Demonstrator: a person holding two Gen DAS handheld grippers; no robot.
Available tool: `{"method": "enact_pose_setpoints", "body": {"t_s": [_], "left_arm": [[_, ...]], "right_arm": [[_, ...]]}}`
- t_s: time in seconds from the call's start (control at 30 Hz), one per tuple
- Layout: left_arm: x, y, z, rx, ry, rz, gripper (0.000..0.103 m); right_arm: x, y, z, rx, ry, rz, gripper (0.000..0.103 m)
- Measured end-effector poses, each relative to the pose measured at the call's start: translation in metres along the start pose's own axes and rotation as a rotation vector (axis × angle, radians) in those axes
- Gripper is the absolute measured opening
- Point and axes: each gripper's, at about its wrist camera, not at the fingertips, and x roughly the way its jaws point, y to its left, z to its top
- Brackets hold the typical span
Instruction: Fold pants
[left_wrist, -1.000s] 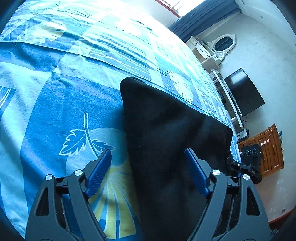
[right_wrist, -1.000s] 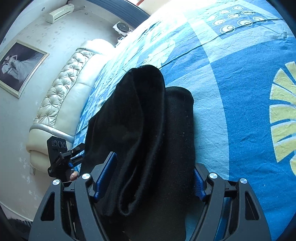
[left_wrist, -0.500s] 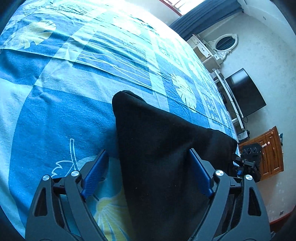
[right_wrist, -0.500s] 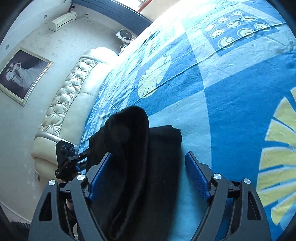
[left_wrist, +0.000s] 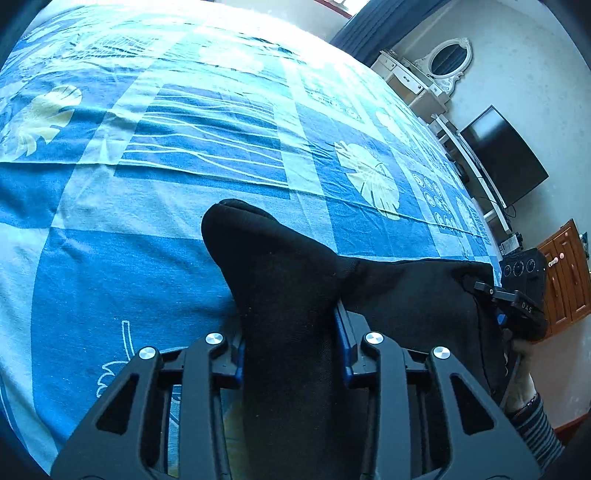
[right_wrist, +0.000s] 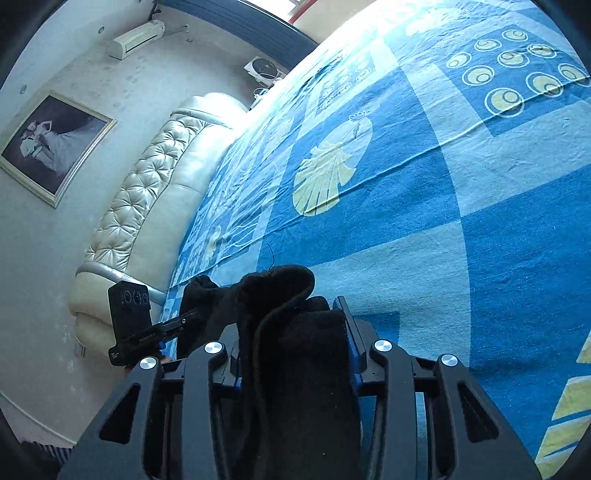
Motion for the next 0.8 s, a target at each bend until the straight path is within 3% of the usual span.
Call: {"method": "enact_pose_setpoints", "body": {"t_s": [0.3, 0.5, 0.67, 0.8], "left_arm": [[-0.006, 0.002, 0.059, 0.037, -0.062, 0.046, 0.029], [0.014, 0.015, 0.113, 0.040, -0.078, 0.070, 0.029], [0.051, 0.037, 0.122, 0.012, -0.011, 0.112, 0.031], [0.057, 0.049, 0.115, -0.008, -0.037, 0.083, 0.036]], "right_arm": [[0.016, 0.020, 0.050, -0.076, -0.060, 0.001, 0.035], [0.042, 0.017, 0.095, -0.069, -0.088, -0.015, 0.035], [0.070, -0.009, 0.110, -0.011, -0.032, -0.071, 0.035], [0.080, -0.037, 0.106, 0.068, -0.001, -0.080, 0.036]]}}
